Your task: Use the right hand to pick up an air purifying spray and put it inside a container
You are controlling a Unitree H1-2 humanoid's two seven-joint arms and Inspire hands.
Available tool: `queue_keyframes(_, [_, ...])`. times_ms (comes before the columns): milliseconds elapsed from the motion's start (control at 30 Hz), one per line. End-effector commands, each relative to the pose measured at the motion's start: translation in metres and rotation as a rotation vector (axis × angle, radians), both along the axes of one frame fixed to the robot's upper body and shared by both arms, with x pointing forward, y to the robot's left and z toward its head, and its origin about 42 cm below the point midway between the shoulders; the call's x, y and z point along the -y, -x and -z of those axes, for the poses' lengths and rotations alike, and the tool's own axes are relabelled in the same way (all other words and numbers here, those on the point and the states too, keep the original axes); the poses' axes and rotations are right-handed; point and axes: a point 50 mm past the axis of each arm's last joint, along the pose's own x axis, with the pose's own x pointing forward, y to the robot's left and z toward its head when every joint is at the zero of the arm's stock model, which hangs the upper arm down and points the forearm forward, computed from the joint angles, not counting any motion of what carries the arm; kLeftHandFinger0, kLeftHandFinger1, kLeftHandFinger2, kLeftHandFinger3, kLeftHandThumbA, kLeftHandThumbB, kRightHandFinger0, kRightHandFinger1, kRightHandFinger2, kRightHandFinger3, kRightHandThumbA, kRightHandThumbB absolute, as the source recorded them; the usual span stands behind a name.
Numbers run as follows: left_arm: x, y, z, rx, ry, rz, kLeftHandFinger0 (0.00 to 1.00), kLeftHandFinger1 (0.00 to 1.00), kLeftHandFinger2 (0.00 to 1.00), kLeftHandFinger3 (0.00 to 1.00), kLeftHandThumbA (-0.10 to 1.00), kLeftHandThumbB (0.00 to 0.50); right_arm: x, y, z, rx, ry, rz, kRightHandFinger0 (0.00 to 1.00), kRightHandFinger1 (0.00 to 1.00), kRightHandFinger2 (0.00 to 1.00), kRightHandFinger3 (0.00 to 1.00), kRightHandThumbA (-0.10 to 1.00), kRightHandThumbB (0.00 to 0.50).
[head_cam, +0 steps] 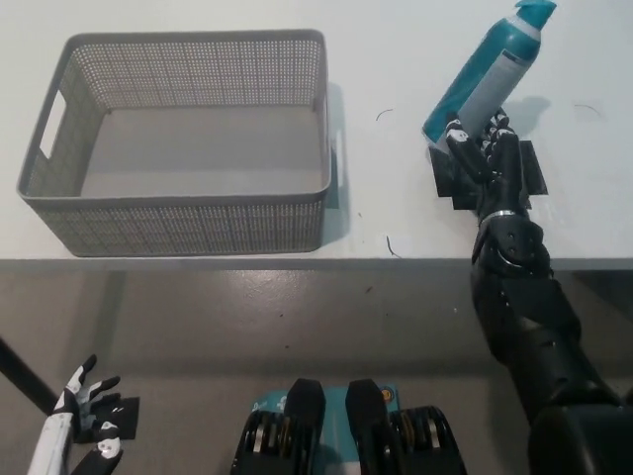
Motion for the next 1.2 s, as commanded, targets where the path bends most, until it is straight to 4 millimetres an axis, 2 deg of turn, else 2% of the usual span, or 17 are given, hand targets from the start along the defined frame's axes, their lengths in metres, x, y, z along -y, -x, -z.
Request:
queue_keyframes(0, [-0.004,0.006,-0.009,0.019,-0.014,0.019,0.62,0.77,0.83,1.0,0.05,0.24,0.009,-0.004,-0.038,0.136,-0.042,0.098,0.72,0.66,0.67,0.61,-0.1,0.244])
queue_keyframes(33, [-0.004,0.005,-0.009,0.018,-0.009,0.02,0.61,0.76,0.83,1.0,0.03,0.247,0.01,-0.001,-0.042,0.154,-0.069,0.101,0.7,0.65,0.65,0.6,-0.1,0.256])
queue_keyframes(133, [-0.005,0.005,-0.008,0.03,-0.039,0.027,0.59,0.74,0.8,1.0,0.12,0.26,0.009,0.005,-0.06,0.222,-0.127,0.101,0.65,0.63,0.63,0.56,-0.04,0.287])
queue_keyframes(267, [-0.005,0.006,-0.007,0.024,-0.033,0.024,0.6,0.75,0.79,1.0,0.08,0.258,-0.012,0.013,-0.1,0.335,-0.184,0.033,0.66,0.62,0.61,0.56,-0.1,0.301])
queue_keyframes(367, [-0.003,0.009,-0.005,0.015,-0.032,0.021,0.61,0.76,0.8,1.0,0.11,0.259,-0.04,0.022,-0.138,0.456,-0.036,-0.052,0.59,0.55,0.54,0.52,-0.08,0.334])
queue_keyframes(433, [-0.002,0.007,-0.005,0.017,-0.034,0.027,0.62,0.76,0.81,1.0,0.09,0.259,-0.055,0.029,-0.156,0.502,0.029,-0.099,0.55,0.53,0.54,0.53,-0.04,0.333])
queue_keyframes(467, [-0.002,0.006,-0.005,0.017,-0.038,0.028,0.62,0.76,0.81,1.0,0.09,0.257,-0.061,0.03,-0.161,0.524,0.049,-0.132,0.58,0.55,0.55,0.53,-0.02,0.318])
queue_keyframes(500, [-0.001,0.005,-0.006,0.021,-0.033,0.03,0.61,0.75,0.81,1.0,0.07,0.257,-0.071,0.033,-0.17,0.557,0.081,-0.156,0.53,0.49,0.49,0.52,0.01,0.358])
queue_keyframes(533, [-0.001,0.004,-0.006,0.017,-0.026,0.028,0.61,0.76,0.81,1.0,0.06,0.265,-0.082,0.037,-0.176,0.576,0.093,-0.188,0.37,0.35,0.4,0.49,0.03,0.372])
queue_keyframes(567, [-0.001,0.005,-0.006,0.014,-0.02,0.026,0.6,0.76,0.81,1.0,0.06,0.268,-0.089,0.04,-0.18,0.587,0.099,-0.211,0.34,0.33,0.38,0.48,0.02,0.378])
queue_keyframes(600, [-0.001,0.004,-0.006,0.014,-0.022,0.026,0.6,0.76,0.8,1.0,0.06,0.268,-0.09,0.04,-0.18,0.589,0.1,-0.215,0.32,0.31,0.36,0.47,0.02,0.383])
queue_keyframes(633, [-0.001,0.004,-0.008,0.017,-0.029,0.028,0.59,0.75,0.79,1.0,0.08,0.273,-0.098,0.042,-0.182,0.609,0.11,-0.243,0.26,0.24,0.29,0.45,-0.01,0.383])
queue_keyframes(667, [-0.001,0.003,-0.008,0.02,-0.032,0.032,0.59,0.75,0.8,1.0,0.08,0.268,-0.105,0.043,-0.184,0.596,0.115,-0.256,0.37,0.33,0.34,0.44,-0.01,0.392])
queue_keyframes(733, [-0.001,0.003,-0.007,0.025,-0.022,0.031,0.59,0.74,0.79,1.0,0.09,0.282,-0.123,0.046,-0.185,0.597,0.226,-0.3,0.27,0.28,0.34,0.48,-0.06,0.365])
queue_keyframes(833, [-0.001,0.003,-0.006,0.021,-0.006,0.036,0.6,0.75,0.8,1.0,0.11,0.285,-0.135,0.046,-0.179,0.565,0.358,-0.372,0.36,0.37,0.41,0.47,-0.06,0.371])
queue_keyframes(1067, [0.0,0.003,-0.009,0.008,-0.028,0.042,0.6,0.75,0.8,1.0,0.12,0.271,-0.154,0.051,-0.127,0.468,0.466,-0.476,0.3,0.32,0.38,0.41,-0.1,0.397])
queue_keyframes(1167, [0.001,0.004,-0.01,0.011,-0.036,0.051,0.59,0.75,0.81,1.0,0.08,0.259,-0.153,0.052,-0.101,0.36,0.446,-0.537,0.39,0.4,0.44,0.45,-0.05,0.384])
